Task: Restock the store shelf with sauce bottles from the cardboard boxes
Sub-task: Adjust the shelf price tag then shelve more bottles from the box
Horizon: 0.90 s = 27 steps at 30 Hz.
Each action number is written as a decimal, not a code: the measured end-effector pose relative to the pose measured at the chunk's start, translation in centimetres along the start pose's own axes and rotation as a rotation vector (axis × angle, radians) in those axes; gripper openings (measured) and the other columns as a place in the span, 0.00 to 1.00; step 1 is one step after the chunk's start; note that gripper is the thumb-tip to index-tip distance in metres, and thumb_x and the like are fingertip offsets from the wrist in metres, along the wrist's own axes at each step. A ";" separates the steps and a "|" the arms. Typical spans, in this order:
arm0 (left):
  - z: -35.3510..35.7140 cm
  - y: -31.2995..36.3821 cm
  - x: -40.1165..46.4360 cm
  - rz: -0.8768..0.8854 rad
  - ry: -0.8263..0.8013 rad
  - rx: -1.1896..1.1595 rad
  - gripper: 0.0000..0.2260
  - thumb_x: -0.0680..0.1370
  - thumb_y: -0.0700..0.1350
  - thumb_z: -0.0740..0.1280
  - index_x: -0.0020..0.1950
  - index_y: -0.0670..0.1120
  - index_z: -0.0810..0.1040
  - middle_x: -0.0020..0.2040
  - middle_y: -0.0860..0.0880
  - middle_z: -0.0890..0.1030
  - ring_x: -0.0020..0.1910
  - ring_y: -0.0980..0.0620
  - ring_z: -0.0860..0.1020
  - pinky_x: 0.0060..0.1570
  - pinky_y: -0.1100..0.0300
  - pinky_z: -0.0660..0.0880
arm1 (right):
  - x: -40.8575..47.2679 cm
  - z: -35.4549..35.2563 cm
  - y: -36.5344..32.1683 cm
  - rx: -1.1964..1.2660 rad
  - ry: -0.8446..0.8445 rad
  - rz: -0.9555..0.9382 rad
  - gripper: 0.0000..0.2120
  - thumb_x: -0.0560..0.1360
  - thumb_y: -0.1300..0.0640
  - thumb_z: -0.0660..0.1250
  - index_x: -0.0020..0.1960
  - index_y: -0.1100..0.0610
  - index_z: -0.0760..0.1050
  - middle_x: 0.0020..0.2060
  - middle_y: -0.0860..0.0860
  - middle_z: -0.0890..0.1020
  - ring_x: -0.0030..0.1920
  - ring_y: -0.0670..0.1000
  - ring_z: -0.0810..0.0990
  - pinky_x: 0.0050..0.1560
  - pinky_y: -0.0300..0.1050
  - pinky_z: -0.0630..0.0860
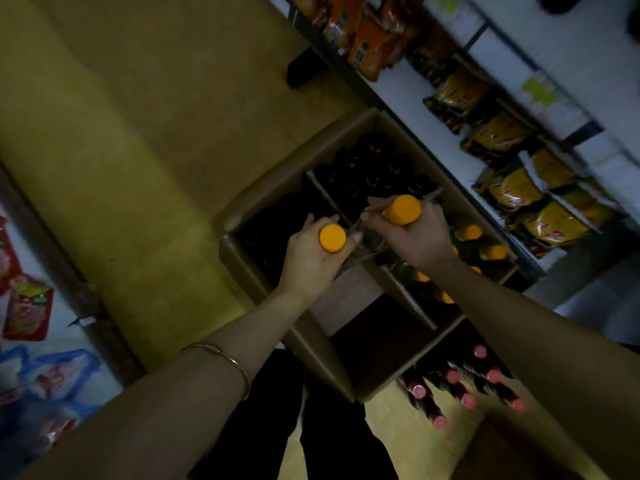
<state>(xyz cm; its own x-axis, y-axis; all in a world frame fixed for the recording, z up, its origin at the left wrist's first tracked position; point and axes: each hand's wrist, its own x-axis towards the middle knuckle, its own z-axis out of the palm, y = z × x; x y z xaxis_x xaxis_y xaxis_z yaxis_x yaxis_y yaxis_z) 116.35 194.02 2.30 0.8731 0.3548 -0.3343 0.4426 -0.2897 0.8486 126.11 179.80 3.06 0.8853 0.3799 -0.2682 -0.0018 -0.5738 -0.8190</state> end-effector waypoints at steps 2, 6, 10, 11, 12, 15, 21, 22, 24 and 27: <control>-1.4 3.7 -0.8 0.055 -0.016 -0.038 0.08 0.74 0.50 0.73 0.39 0.50 0.76 0.44 0.45 0.83 0.48 0.53 0.81 0.50 0.50 0.77 | -1.4 -2.6 -3.0 0.029 0.008 -0.029 0.06 0.73 0.53 0.72 0.49 0.53 0.84 0.56 0.48 0.84 0.55 0.44 0.81 0.57 0.49 0.79; -4.2 10.7 -2.8 0.172 -0.072 -0.047 0.14 0.75 0.49 0.72 0.42 0.38 0.76 0.37 0.40 0.79 0.37 0.46 0.79 0.39 0.47 0.76 | -4.6 -7.9 -8.9 0.136 0.032 -0.064 0.03 0.74 0.57 0.72 0.47 0.51 0.83 0.52 0.47 0.84 0.57 0.42 0.80 0.59 0.45 0.77; -6.4 17.8 -5.7 0.239 -0.065 -0.115 0.16 0.75 0.48 0.71 0.38 0.35 0.76 0.35 0.38 0.79 0.35 0.44 0.79 0.38 0.49 0.76 | -7.6 -12.8 -14.4 0.167 0.132 -0.163 0.04 0.74 0.58 0.72 0.42 0.58 0.83 0.41 0.50 0.85 0.46 0.44 0.83 0.49 0.46 0.79; -6.8 19.8 -6.4 0.257 -0.063 -0.116 0.17 0.75 0.47 0.71 0.37 0.34 0.76 0.34 0.38 0.80 0.35 0.45 0.80 0.38 0.52 0.77 | -8.4 -14.0 -15.9 0.168 0.171 -0.188 0.06 0.74 0.57 0.72 0.41 0.60 0.83 0.39 0.53 0.85 0.42 0.47 0.84 0.46 0.49 0.79; -7.1 21.6 -7.1 0.277 -0.058 -0.119 0.16 0.76 0.47 0.71 0.35 0.36 0.77 0.34 0.40 0.81 0.35 0.48 0.81 0.37 0.56 0.78 | -9.2 -15.2 -17.4 0.173 0.212 -0.207 0.09 0.74 0.56 0.72 0.39 0.60 0.82 0.37 0.55 0.85 0.40 0.50 0.83 0.43 0.51 0.78; -8.5 26.8 -9.4 0.361 -0.047 -0.158 0.13 0.76 0.43 0.71 0.32 0.42 0.78 0.31 0.46 0.82 0.34 0.53 0.82 0.39 0.62 0.79 | -11.9 -18.7 -22.3 0.213 0.314 -0.252 0.13 0.71 0.50 0.70 0.33 0.58 0.80 0.32 0.56 0.83 0.35 0.54 0.82 0.38 0.55 0.77; -10.5 36.4 -13.3 0.649 -0.164 -0.173 0.13 0.74 0.43 0.70 0.29 0.48 0.77 0.28 0.49 0.81 0.30 0.51 0.81 0.35 0.56 0.79 | -18.0 -24.9 -30.9 0.244 0.466 -0.322 0.15 0.70 0.59 0.72 0.28 0.64 0.77 0.27 0.56 0.82 0.31 0.58 0.81 0.34 0.52 0.76; -10.8 38.2 -14.0 0.705 -0.189 -0.169 0.14 0.74 0.43 0.69 0.28 0.49 0.77 0.28 0.49 0.81 0.29 0.52 0.81 0.34 0.57 0.78 | -19.2 -25.9 -32.1 0.246 0.498 -0.316 0.15 0.70 0.58 0.72 0.27 0.63 0.77 0.27 0.55 0.82 0.31 0.58 0.81 0.33 0.50 0.76; -11.5 41.7 -15.4 0.793 -0.240 -0.188 0.15 0.74 0.43 0.69 0.28 0.51 0.77 0.28 0.49 0.81 0.28 0.52 0.81 0.34 0.56 0.79 | -21.6 -27.8 -34.3 0.241 0.558 -0.303 0.14 0.69 0.58 0.71 0.26 0.58 0.77 0.25 0.52 0.82 0.30 0.54 0.81 0.35 0.45 0.76; -12.4 46.7 -17.6 0.871 -0.351 -0.257 0.17 0.74 0.42 0.69 0.25 0.54 0.76 0.26 0.49 0.80 0.28 0.47 0.81 0.35 0.52 0.79 | -25.8 -30.4 -37.3 0.232 0.654 -0.301 0.14 0.68 0.58 0.71 0.24 0.53 0.76 0.25 0.51 0.81 0.30 0.51 0.80 0.35 0.42 0.75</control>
<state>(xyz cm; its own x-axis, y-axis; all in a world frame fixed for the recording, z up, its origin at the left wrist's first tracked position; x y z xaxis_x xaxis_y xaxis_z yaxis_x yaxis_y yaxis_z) 119.16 185.28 52.86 0.9032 -0.1895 0.3850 -0.4089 -0.1073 0.9063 117.44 169.35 55.99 0.9583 -0.0536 0.2809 0.2502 -0.3186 -0.9143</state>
